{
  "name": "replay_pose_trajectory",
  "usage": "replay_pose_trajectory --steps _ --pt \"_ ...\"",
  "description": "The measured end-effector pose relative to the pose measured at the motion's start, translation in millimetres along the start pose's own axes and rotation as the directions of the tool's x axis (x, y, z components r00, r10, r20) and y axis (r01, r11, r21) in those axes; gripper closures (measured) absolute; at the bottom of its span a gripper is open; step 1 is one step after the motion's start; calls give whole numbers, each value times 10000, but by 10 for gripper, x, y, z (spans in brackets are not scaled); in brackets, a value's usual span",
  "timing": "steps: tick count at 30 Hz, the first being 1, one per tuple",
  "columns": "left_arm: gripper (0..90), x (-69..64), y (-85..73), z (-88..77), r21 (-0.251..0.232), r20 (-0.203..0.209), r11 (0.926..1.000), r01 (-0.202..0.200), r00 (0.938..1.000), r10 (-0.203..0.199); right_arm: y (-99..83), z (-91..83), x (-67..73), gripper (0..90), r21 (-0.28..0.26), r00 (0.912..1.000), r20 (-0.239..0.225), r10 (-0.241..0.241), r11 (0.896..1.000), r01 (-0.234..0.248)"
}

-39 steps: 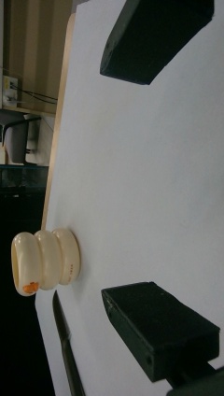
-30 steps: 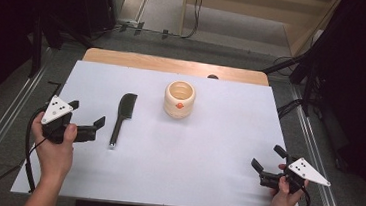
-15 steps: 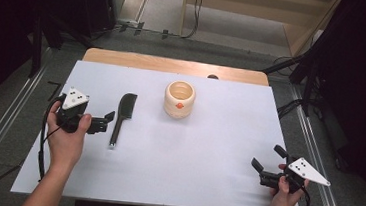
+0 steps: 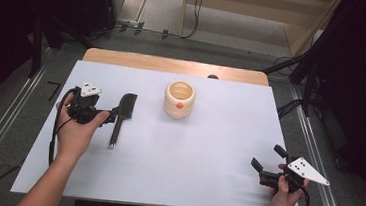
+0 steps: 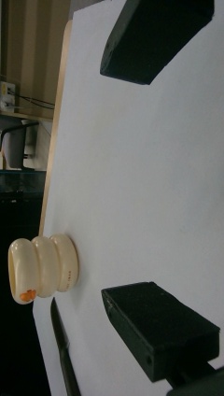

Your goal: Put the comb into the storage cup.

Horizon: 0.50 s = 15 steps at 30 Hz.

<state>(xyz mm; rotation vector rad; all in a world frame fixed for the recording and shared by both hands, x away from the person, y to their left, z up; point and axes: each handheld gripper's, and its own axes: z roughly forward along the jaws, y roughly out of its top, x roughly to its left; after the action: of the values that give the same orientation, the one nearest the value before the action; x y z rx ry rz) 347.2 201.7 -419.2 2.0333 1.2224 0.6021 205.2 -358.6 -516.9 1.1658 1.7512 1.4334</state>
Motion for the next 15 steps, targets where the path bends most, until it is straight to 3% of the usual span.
replay_pose_trajectory --steps 6,15 --pt "140 -37 47 132 896 -103 9960 31 9999 -22 0 2 -1 0 27 10000 19 -23 10000 23" --pt "155 -64 68 307 2093 24 9769 430 9990 -445 1 4 -1 0 74 10000 7 -11 10000 11"
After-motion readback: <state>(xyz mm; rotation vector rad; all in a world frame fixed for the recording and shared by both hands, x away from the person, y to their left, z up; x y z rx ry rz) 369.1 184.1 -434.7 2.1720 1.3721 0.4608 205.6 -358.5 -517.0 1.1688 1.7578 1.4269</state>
